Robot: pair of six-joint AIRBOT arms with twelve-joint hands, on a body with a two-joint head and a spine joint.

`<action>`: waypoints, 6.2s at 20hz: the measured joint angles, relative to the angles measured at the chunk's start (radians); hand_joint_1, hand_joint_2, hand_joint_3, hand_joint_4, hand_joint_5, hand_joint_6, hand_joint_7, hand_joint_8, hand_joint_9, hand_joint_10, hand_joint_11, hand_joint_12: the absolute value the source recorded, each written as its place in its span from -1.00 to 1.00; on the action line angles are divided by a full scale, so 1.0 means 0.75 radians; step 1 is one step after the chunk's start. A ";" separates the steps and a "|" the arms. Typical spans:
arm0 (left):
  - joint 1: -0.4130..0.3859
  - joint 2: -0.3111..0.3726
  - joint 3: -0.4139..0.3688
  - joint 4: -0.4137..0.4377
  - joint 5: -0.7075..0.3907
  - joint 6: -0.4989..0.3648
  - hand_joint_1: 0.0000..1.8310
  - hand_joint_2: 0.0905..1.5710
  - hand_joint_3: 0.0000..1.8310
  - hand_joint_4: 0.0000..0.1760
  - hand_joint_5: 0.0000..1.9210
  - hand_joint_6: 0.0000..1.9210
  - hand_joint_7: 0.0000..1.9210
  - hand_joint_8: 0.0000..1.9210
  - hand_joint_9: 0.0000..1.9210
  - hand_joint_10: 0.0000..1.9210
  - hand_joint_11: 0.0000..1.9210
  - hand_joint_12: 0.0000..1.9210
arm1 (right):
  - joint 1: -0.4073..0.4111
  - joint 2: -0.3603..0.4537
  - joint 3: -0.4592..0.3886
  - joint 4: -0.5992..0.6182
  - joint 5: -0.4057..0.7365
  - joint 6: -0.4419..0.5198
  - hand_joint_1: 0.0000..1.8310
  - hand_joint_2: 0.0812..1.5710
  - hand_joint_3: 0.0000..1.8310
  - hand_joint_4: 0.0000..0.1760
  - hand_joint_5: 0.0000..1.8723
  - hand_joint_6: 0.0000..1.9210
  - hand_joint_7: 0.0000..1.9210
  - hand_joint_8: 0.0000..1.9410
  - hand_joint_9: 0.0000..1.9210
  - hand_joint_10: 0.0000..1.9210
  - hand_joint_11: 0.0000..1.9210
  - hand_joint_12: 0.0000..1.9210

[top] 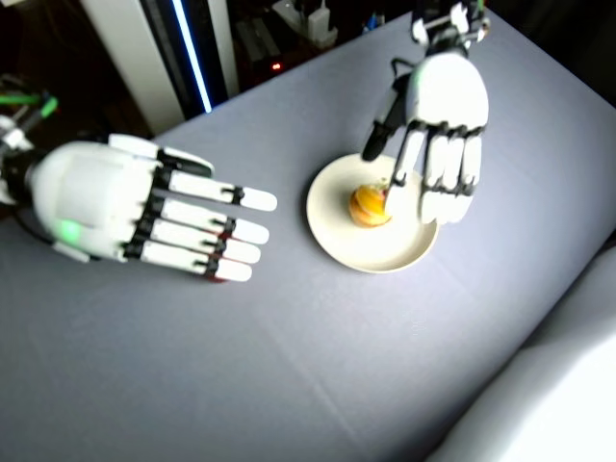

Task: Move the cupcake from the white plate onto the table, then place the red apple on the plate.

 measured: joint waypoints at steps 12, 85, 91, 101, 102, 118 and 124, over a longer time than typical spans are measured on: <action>-0.015 -0.053 0.049 -0.011 0.062 -0.006 0.37 0.38 -1.00 -1.00 0.00 -0.07 0.03 0.11 -0.06 0.03 -0.33 0.39 | 0.000 -0.004 -0.001 0.007 0.005 0.011 -0.16 0.60 -1.00 0.02 -0.75 -0.99 -0.71 -0.99 -0.70 -0.99 -0.69 -0.91; 0.756 0.687 -0.676 -0.565 -0.928 0.315 -0.18 -0.06 -1.00 1.00 -1.00 -1.00 -1.00 -1.00 -1.00 -1.00 -1.00 -1.00 | 0.686 -0.205 0.282 -0.610 -0.584 0.165 0.50 0.28 -1.00 -1.00 0.15 -0.18 0.39 -0.70 0.13 -0.11 -0.21 -0.03; 0.750 0.686 -0.676 -0.550 -0.933 0.293 -0.12 -0.05 -1.00 0.91 -1.00 -1.00 -1.00 -1.00 -1.00 -1.00 -1.00 -1.00 | 0.907 -0.521 0.495 -0.739 -0.719 0.218 0.40 0.22 -1.00 -0.96 0.38 -0.63 0.40 -0.57 0.24 -0.35 -0.23 0.41; 0.718 0.655 -0.639 -0.500 -0.911 0.264 -0.16 -0.03 -0.99 0.94 -1.00 -1.00 -1.00 -1.00 -1.00 -1.00 -1.00 -1.00 | 0.930 -0.753 0.626 -1.038 -0.963 0.370 0.20 0.24 -1.00 -1.00 0.00 -0.89 0.01 -0.82 0.01 -0.68 -0.41 0.31; 0.718 0.655 -0.639 -0.504 -0.911 0.264 -0.18 -0.03 -0.99 0.95 -1.00 -1.00 -1.00 -1.00 -1.00 -1.00 -1.00 -1.00 | 0.930 -0.756 0.623 -1.054 -0.977 0.371 0.18 0.23 -1.00 -1.00 -0.04 -0.97 -0.01 -0.92 -0.01 -0.73 -0.39 0.21; 0.736 0.657 -0.645 -0.520 -0.981 0.201 -0.09 0.07 -0.98 1.00 -1.00 -1.00 -1.00 -1.00 -1.00 -1.00 -1.00 -1.00 | 0.810 -0.446 0.408 -0.813 -0.802 0.363 -0.03 -0.16 -1.00 1.00 -1.00 -1.00 -1.00 -1.00 -1.00 -1.00 -1.00 -0.97; 0.758 0.686 -0.670 -0.511 -1.111 0.164 -0.05 0.02 -1.00 1.00 -1.00 -1.00 -1.00 -1.00 -1.00 -1.00 -1.00 -1.00 | 0.611 -0.206 0.189 -0.395 -0.358 0.155 -0.09 -0.08 -1.00 -0.26 -1.00 -1.00 -1.00 -1.00 -1.00 -1.00 -1.00 -1.00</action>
